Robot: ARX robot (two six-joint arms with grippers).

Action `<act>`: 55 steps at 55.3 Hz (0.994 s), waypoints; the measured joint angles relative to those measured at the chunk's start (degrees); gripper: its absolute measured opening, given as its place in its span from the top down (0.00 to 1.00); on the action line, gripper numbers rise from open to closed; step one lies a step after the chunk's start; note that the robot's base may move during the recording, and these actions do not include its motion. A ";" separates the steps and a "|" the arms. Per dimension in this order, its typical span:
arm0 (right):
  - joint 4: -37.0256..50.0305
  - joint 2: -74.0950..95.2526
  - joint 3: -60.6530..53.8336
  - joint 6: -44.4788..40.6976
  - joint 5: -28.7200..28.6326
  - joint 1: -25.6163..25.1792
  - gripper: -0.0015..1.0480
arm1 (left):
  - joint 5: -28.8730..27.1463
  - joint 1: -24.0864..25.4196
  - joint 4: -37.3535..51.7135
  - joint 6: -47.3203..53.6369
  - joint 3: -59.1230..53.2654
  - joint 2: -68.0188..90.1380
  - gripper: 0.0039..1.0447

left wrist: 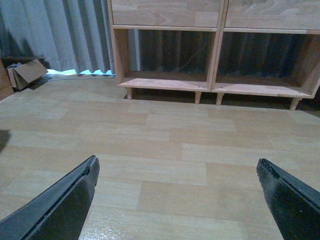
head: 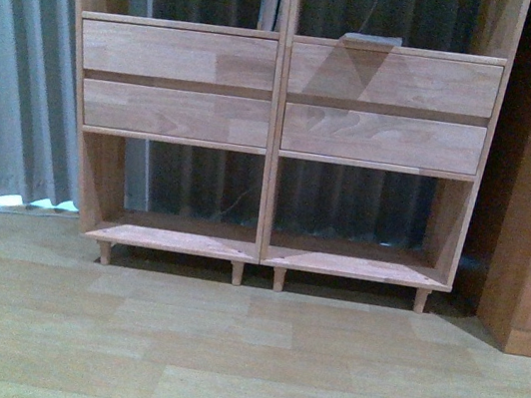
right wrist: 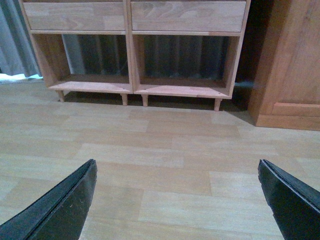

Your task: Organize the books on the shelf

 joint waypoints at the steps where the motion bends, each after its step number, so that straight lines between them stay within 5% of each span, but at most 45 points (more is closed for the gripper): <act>1: 0.02 0.00 0.00 0.00 0.00 0.00 0.07 | 0.00 0.00 0.00 0.00 0.00 0.00 0.07; 55: 0.00 0.00 0.00 0.00 0.00 0.00 0.07 | -0.02 -0.02 0.00 0.00 0.00 -0.02 0.07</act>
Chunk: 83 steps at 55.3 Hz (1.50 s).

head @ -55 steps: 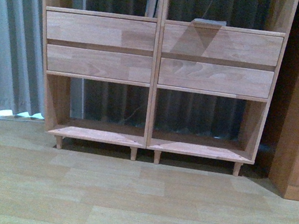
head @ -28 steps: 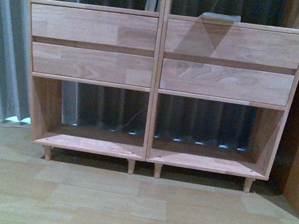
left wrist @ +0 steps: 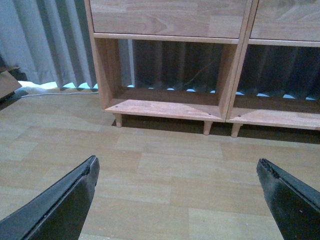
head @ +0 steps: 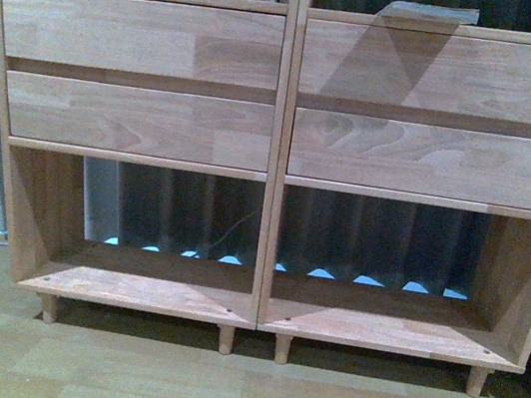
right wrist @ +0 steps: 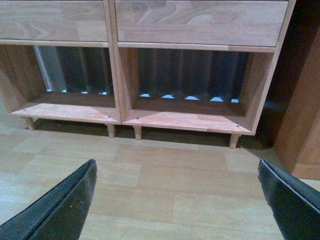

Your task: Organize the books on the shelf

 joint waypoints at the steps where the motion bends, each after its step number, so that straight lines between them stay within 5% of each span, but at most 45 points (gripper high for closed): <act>1: 0.00 0.00 0.00 0.00 0.00 0.00 0.07 | 0.02 0.00 0.00 0.00 0.00 0.00 0.07; 83: 0.00 0.00 0.00 0.00 0.00 0.00 0.07 | 0.02 0.00 0.00 0.00 0.00 0.09 0.07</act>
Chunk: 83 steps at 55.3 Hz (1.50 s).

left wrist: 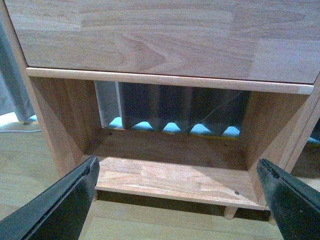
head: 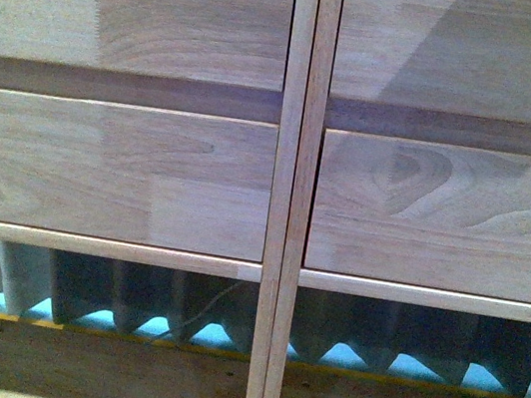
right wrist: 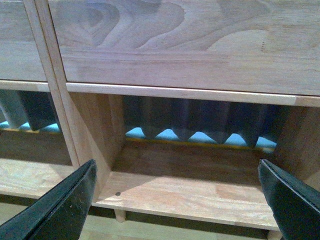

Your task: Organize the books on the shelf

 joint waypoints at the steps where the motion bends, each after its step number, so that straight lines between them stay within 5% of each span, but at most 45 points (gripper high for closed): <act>1: 0.00 0.00 0.00 -0.02 0.02 0.00 0.07 | 0.00 0.00 0.00 0.00 0.00 0.00 0.07; 78: 0.00 0.00 0.00 0.02 0.00 0.00 0.07 | 0.00 0.00 0.00 -0.02 0.00 -0.11 0.07; 81: 1.27 1.68 0.02 2.29 9.14 2.75 0.07 | 0.02 0.00 0.00 0.00 0.00 -0.11 0.07; 83: 1.75 5.01 0.50 7.28 22.03 6.99 0.07 | -0.02 0.00 0.00 0.00 0.00 -0.11 0.07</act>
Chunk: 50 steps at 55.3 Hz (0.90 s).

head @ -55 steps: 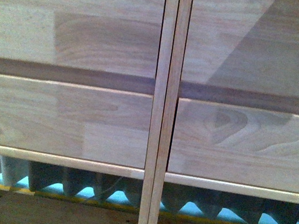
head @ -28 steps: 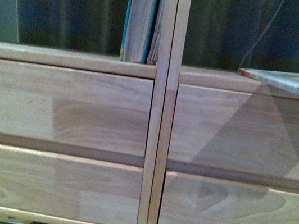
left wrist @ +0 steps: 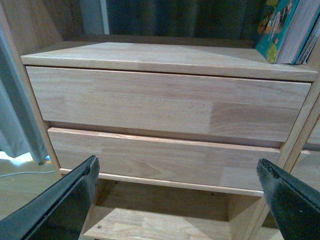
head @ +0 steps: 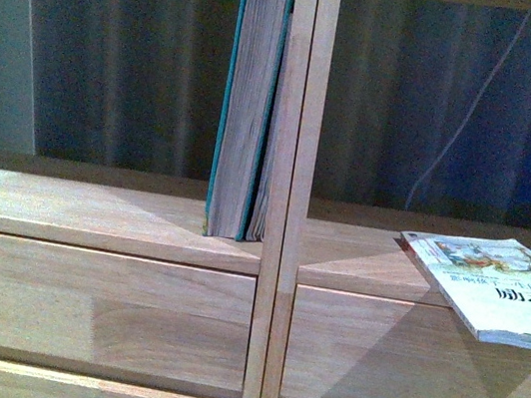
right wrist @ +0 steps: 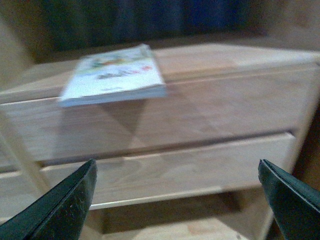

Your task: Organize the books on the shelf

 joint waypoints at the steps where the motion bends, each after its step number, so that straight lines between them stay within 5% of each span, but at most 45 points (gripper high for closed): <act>1: 0.04 1.51 0.09 1.36 3.85 0.96 0.07 | 0.00 0.00 0.00 0.00 0.00 0.00 0.07; 3: -0.55 5.86 0.66 6.97 10.95 1.14 0.07 | 0.02 0.00 0.00 0.00 0.00 0.02 0.07; 5: -0.57 9.60 1.40 11.65 11.63 0.17 0.07 | 0.02 0.00 0.00 0.00 0.00 0.00 0.07; 13: 3.13 25.79 6.64 29.35 0.76 -3.80 0.07 | 0.02 0.00 0.00 0.00 0.00 0.00 0.07; 23: 11.26 41.55 11.56 44.11 -6.93 -2.78 0.07 | 0.02 0.00 0.00 0.00 0.00 0.00 0.07; 50: 22.12 68.57 28.24 61.29 -8.22 3.17 0.07 | 0.02 0.00 0.00 0.00 0.00 0.00 0.07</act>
